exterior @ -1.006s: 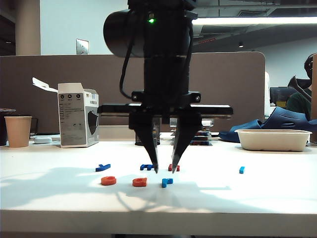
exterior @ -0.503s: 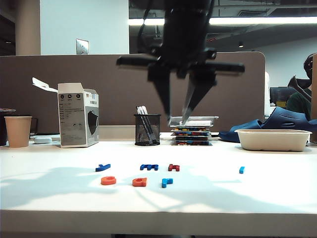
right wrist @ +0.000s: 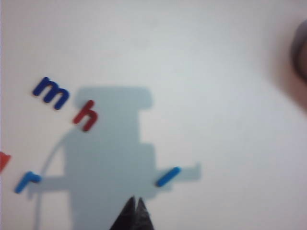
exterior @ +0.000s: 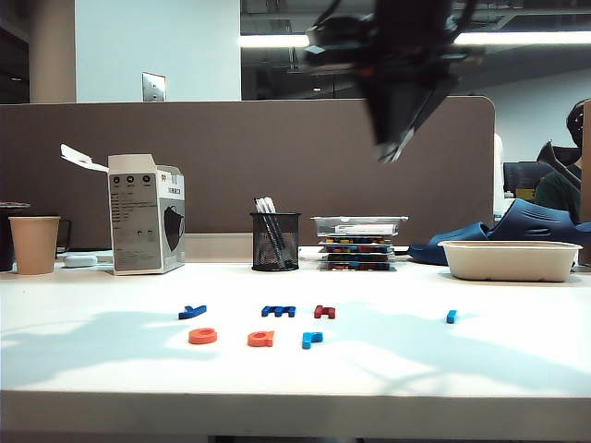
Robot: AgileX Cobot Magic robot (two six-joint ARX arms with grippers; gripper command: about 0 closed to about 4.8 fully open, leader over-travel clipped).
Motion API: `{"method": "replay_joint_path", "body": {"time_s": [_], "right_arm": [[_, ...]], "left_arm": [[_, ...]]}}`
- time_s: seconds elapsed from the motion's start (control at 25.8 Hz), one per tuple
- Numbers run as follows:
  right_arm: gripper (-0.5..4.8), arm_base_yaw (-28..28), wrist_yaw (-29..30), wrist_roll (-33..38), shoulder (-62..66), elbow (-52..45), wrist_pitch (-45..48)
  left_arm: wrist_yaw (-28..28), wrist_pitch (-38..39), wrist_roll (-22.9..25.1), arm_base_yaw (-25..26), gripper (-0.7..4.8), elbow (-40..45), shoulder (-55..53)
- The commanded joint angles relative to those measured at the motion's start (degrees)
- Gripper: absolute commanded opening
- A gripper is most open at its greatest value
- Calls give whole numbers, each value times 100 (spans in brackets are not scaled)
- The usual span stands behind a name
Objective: Select the appropriate letters from the row of letter magnets placed on the table to arrange into the word "car".
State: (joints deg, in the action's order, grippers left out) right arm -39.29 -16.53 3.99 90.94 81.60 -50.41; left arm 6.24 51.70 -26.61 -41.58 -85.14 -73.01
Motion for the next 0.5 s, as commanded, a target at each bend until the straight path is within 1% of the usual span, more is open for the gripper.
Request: {"method": "replay_joint_path", "body": {"time_s": [0.04, 0.27, 0.39, 0.5], "right_arm": [[-6, 210, -2, -702, -302, 39, 52], [-6, 866, 33, -1681, -968, 39, 205], [-6, 1211, 356, -2079, -1281, 39, 323], [-6, 1600, 688, -2120, -1561, 39, 472]], "left_arm": [[17, -42, 24, -7, -6, -37, 17], [17, -42, 24, -7, -6, -37, 17], [15, -37, 24, -7, -6, -37, 17], [17, -42, 24, -7, -6, -37, 17]]}}
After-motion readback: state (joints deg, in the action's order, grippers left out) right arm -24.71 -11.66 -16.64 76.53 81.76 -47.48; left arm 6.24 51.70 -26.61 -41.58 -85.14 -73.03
